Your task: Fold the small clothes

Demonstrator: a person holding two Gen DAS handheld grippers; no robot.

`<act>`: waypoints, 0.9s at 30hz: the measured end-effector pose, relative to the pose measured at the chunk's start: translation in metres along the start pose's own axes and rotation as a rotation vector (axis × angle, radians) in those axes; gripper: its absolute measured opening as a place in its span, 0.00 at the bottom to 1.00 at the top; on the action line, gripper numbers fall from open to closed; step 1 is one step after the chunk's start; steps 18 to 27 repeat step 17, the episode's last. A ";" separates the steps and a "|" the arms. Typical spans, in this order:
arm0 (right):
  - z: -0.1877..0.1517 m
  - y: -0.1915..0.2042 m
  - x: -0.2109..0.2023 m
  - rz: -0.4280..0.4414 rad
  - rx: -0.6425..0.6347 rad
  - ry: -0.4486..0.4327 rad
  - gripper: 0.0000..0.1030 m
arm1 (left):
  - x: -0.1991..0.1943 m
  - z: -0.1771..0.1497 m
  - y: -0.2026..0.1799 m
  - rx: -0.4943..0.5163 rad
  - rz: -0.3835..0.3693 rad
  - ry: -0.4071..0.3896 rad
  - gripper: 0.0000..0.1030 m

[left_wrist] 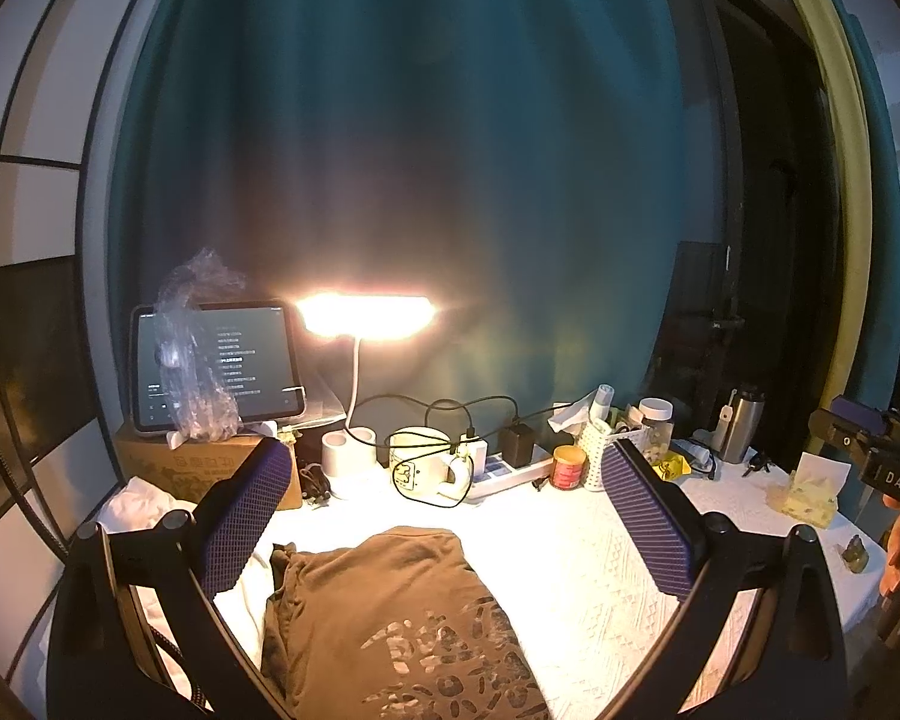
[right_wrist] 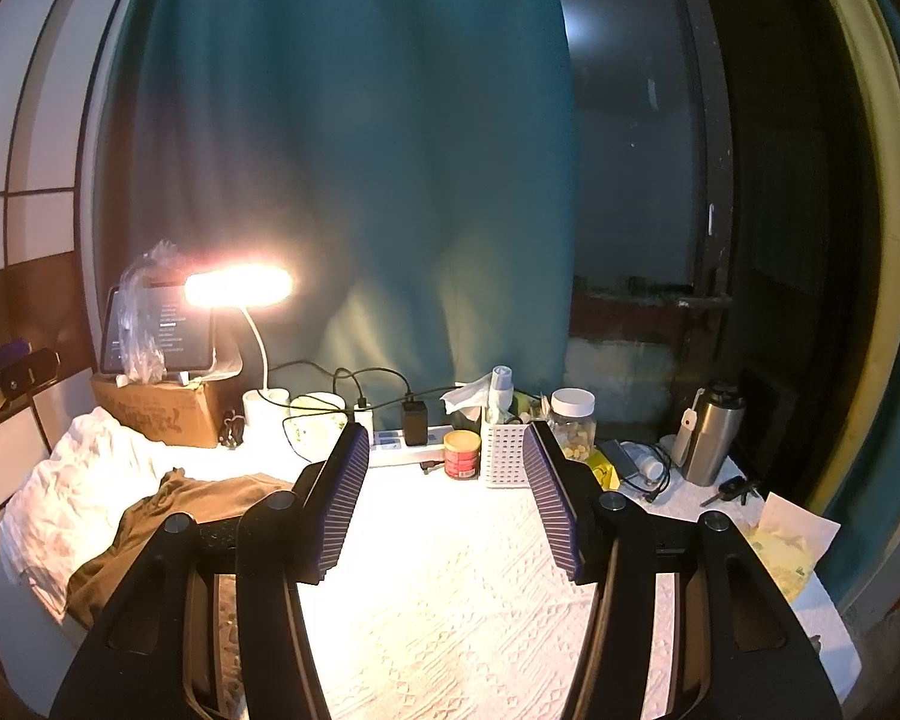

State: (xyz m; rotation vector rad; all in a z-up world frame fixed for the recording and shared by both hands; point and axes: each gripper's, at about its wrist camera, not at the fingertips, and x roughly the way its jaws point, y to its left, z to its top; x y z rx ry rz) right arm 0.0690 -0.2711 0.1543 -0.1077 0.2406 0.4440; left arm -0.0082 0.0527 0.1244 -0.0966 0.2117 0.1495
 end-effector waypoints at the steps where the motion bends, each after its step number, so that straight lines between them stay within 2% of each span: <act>1: 0.000 0.001 0.000 -0.001 -0.001 0.001 0.55 | 0.001 0.000 0.000 0.002 0.000 0.000 0.99; 27: -0.003 0.008 0.008 -0.002 -0.002 0.024 0.55 | 0.009 -0.005 0.010 0.004 0.001 0.017 0.99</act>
